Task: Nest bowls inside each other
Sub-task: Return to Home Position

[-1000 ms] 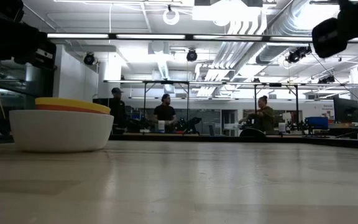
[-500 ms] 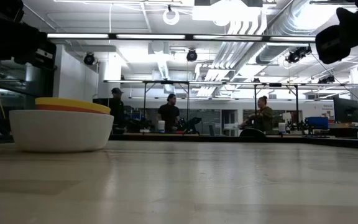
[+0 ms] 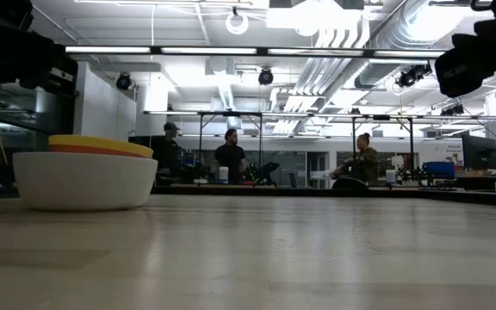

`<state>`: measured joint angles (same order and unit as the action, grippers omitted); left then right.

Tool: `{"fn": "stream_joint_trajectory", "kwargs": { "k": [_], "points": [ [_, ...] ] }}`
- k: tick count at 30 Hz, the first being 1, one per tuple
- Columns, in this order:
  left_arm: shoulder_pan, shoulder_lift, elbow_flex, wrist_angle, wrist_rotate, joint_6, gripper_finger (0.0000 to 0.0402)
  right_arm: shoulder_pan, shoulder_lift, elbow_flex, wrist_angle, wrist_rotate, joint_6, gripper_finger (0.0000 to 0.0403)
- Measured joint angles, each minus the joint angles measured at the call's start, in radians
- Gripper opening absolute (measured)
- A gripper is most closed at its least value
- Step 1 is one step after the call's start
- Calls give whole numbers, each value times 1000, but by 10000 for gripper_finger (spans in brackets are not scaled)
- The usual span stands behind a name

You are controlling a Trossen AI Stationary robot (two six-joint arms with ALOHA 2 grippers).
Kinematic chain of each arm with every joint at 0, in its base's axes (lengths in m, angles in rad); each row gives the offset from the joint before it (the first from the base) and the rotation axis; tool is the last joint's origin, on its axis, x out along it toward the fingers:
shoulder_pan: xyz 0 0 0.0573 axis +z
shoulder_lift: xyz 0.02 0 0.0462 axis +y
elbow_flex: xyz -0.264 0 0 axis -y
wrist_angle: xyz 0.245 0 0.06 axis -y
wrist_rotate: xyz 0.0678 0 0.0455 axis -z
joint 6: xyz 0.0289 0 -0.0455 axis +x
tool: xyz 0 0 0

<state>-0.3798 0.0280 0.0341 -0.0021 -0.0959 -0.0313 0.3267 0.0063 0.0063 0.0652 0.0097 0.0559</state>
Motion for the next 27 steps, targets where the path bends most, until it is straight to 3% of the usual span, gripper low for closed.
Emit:
{"fn": "stream_joint_trajectory", "kwargs": {
  "k": [10,27],
  "points": [
    [0,0,0,0,0,0,58,0,0,-1,-36,-44,3,94],
    [0,0,0,0,0,0,58,0,0,-1,-50,-17,28,94]
  ]
}}
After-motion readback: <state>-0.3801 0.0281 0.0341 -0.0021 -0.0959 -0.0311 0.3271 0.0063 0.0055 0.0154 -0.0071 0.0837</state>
